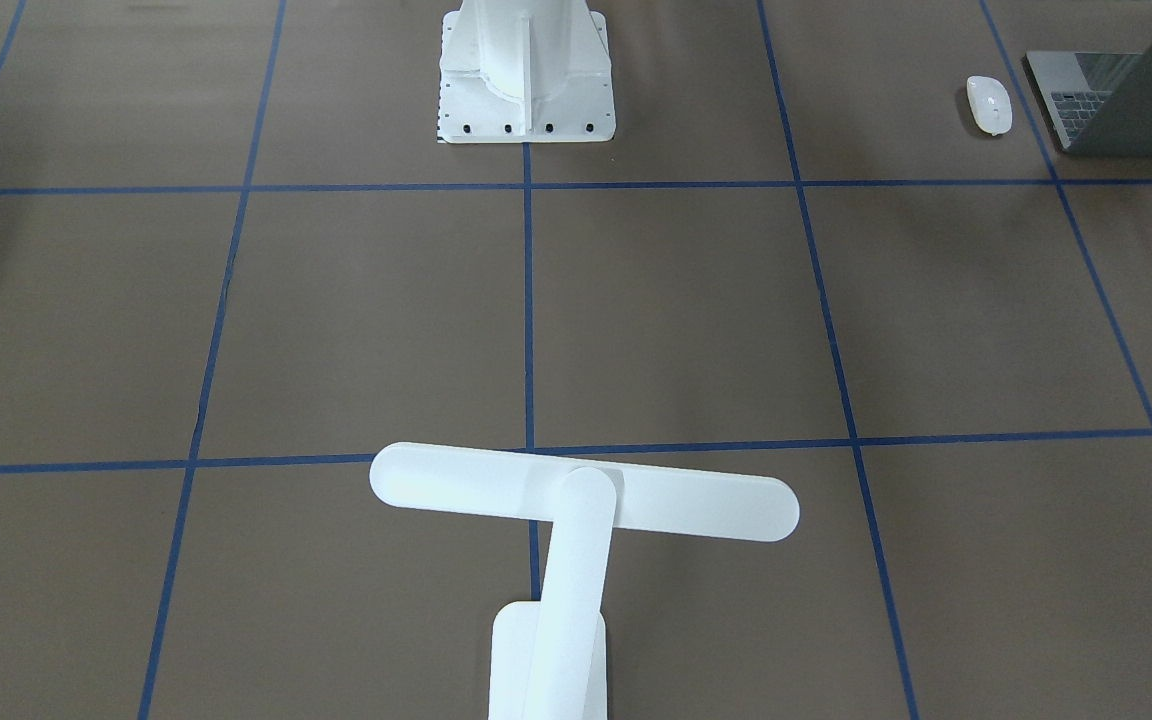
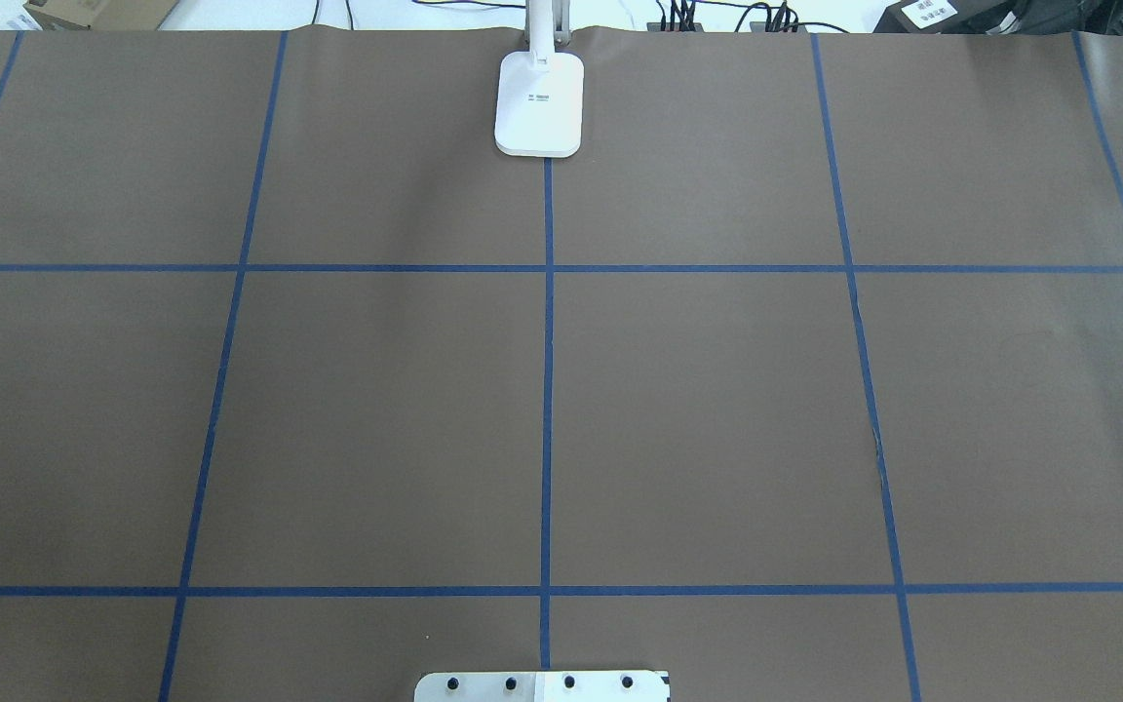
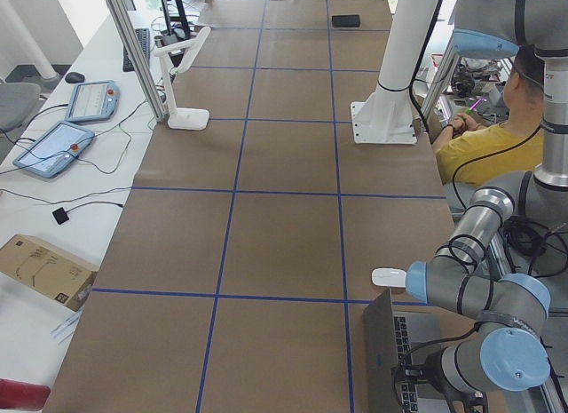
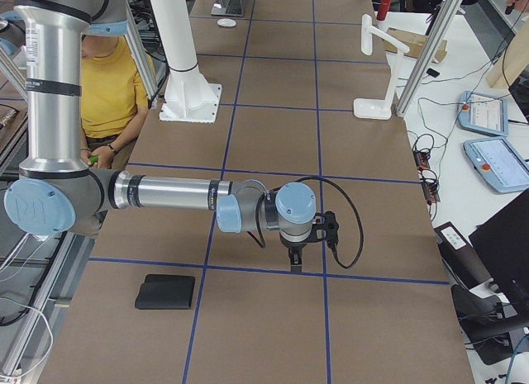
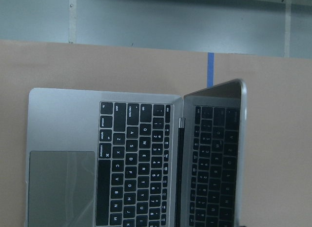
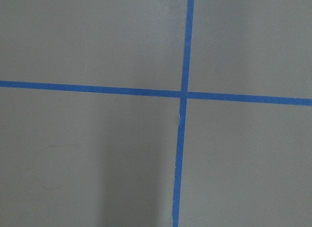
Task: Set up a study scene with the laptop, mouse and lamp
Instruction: 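Grasp the open silver laptop by its hinge with the left gripper and lift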
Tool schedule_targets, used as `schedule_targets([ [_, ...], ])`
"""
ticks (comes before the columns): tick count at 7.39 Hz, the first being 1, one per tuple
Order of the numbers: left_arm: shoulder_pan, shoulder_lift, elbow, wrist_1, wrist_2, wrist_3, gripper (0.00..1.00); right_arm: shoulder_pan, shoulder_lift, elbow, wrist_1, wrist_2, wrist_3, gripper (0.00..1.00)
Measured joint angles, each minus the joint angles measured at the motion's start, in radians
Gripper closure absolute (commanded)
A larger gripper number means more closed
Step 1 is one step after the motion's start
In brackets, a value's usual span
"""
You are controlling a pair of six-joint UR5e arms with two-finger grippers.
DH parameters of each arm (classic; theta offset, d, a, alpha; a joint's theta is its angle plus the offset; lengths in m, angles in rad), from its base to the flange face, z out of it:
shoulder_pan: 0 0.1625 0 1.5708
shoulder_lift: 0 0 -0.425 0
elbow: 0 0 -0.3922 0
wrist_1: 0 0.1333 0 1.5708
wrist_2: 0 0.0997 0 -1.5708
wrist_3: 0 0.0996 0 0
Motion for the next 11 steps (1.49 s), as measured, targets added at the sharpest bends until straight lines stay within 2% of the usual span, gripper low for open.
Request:
schedule_targets([
  [2, 0.000, 0.000, 0.007, -0.003, -0.023, 0.000, 0.43, 0.000, 0.000, 0.000, 0.000, 0.000, 0.000, 0.00],
  [6, 0.000, -0.002, 0.009, -0.058, -0.110, -0.002, 0.73, 0.000, 0.000, 0.001, 0.000, 0.001, 0.000, 0.00],
  [8, 0.000, -0.001, 0.009, -0.064, -0.138, -0.002, 1.00, 0.000, 0.000, 0.001, 0.000, 0.002, 0.000, 0.00],
  [11, 0.000, -0.007, 0.007, -0.067, -0.184, -0.003, 1.00, 0.000, 0.000, 0.003, 0.001, 0.002, 0.000, 0.00],
])
